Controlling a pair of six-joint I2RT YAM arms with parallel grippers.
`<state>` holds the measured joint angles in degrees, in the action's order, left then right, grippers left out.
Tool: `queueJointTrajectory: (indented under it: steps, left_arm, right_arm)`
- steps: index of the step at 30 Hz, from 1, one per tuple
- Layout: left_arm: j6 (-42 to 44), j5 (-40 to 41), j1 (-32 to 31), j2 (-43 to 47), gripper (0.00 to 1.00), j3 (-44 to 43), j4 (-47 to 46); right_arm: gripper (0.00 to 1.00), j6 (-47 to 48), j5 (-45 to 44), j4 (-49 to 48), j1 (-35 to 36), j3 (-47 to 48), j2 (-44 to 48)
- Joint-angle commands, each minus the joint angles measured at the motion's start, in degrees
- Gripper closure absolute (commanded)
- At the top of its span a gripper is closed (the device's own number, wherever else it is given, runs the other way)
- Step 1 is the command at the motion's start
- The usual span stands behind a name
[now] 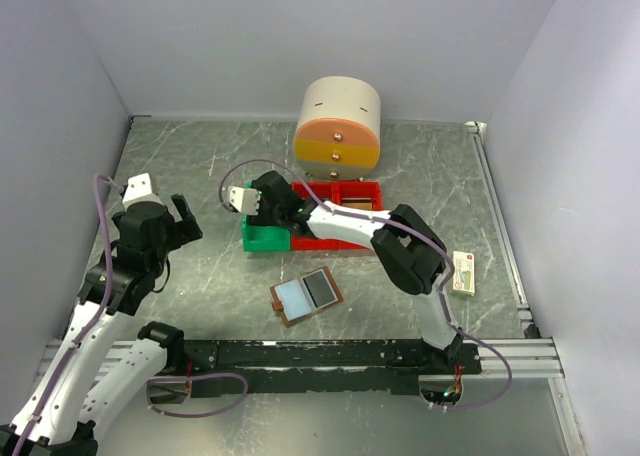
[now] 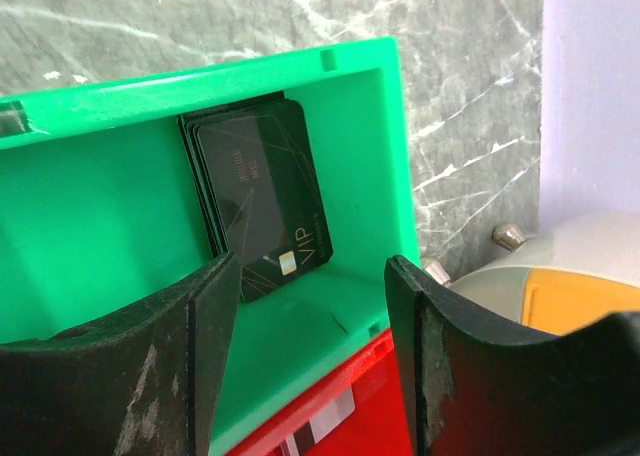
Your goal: Take the credit cards out of the card holder
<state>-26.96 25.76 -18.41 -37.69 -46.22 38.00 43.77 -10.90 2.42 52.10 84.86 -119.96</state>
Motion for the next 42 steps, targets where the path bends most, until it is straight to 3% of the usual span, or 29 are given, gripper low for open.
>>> queueJointTrajectory:
  steps: [1,8,13,18,24,28,31,35,37,42]
  left_arm:
    - [1.0,-1.1,0.4,-0.5,0.0,-0.2,-0.8]
    - [1.1,-1.2,0.4,-1.4,0.0,-0.2,-0.9]
    - [1.7,-2.6,0.4,-1.8,0.0,-0.1,-1.3]
    - [2.8,-5.9,0.4,-2.6,0.0,0.4,-2.5]
    - [5.5,-13.7,0.4,-5.1,0.0,1.7,-6.0]
    - [5.3,-20.2,0.4,-9.5,0.02,0.3,-5.3]
    - [1.9,-33.3,0.4,-10.5,0.06,3.0,-9.4]
    - [-7.5,-48.8,-0.8,-11.0,0.07,9.9,-20.9]
    - [-11.5,-49.7,-4.7,-11.4,0.09,12.1,-25.6]
    - [-15.7,-39.3,-21.4,-17.4,0.14,11.4,-29.6]
  right_arm:
    - [0.4,-4.4,2.5,-3.5,-0.4,-2.3,6.1]
    - [0.39,-14.7,0.5,-13.4,-0.6,-12.1,17.2]
    - [0.31,-34.6,-3.5,-23.9,-2.2,-25.5,29.5]
    - [0.27,-60.9,1.6,-19.1,-7.2,-36.8,39.2]
    - [0.32,-76.9,8.7,-11.0,-9.9,-43.0,43.0]
    - [0.33,-81.4,15.9,-14.7,-10.0,-50.6,46.6]
    - [0.36,-82.2,18.7,-16.5,-10.0,-54.7,48.8]
    - [0.43,-78.8,18.0,-8.8,-10.0,-53.3,48.7]
    - [0.46,-76.5,20.6,-7.1,-10.0,-52.8,48.3]
    - [0.51,-74.2,25.1,-6.6,-10.4,-53.9,47.8]
